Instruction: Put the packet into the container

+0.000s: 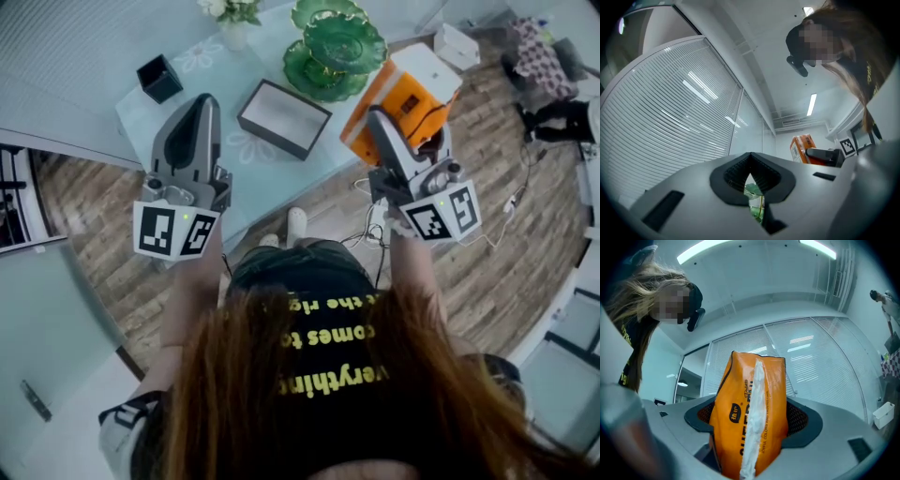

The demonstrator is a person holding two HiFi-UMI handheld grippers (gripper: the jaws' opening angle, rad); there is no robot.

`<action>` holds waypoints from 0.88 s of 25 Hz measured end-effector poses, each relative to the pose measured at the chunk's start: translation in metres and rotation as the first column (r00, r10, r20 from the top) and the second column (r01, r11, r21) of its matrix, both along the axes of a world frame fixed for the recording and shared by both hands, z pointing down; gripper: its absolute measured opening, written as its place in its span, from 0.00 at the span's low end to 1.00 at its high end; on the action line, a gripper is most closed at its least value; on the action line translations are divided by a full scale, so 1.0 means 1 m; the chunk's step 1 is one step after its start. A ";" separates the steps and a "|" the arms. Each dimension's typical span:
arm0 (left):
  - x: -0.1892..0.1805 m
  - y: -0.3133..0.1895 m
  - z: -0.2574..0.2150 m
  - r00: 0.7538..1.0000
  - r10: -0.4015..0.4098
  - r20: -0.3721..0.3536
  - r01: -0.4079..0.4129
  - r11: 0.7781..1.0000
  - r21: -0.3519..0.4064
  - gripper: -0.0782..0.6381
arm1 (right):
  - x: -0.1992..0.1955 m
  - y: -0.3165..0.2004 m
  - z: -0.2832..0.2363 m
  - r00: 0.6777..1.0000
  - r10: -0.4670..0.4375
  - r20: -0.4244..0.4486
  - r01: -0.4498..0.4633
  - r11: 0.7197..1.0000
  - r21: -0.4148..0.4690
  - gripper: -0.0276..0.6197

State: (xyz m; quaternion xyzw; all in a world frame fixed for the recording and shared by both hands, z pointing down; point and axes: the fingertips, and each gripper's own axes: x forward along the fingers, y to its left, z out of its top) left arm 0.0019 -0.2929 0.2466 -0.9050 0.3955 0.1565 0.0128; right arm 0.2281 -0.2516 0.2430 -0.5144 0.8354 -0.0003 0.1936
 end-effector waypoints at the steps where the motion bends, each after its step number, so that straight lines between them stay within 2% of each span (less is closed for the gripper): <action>1: 0.002 -0.002 0.000 1.000 -0.009 -0.001 0.009 1.000 0.002 0.11 | 0.003 -0.004 0.000 1.000 -0.006 0.001 0.006 1.000 0.006 0.64; 5: 0.003 -0.003 0.008 0.999 -0.047 0.000 0.047 0.999 0.002 0.11 | 0.010 -0.012 0.005 0.999 -0.033 -0.002 0.033 0.999 0.017 0.64; 15: 0.006 -0.002 0.013 0.994 -0.107 0.029 0.107 0.994 -0.019 0.11 | 0.007 -0.027 0.018 0.993 -0.116 0.011 0.116 0.993 -0.022 0.64; 22: 0.007 -0.009 0.011 0.992 -0.120 0.045 0.121 0.992 -0.018 0.11 | -0.008 -0.040 0.026 0.985 -0.168 -0.033 0.166 0.985 -0.049 0.64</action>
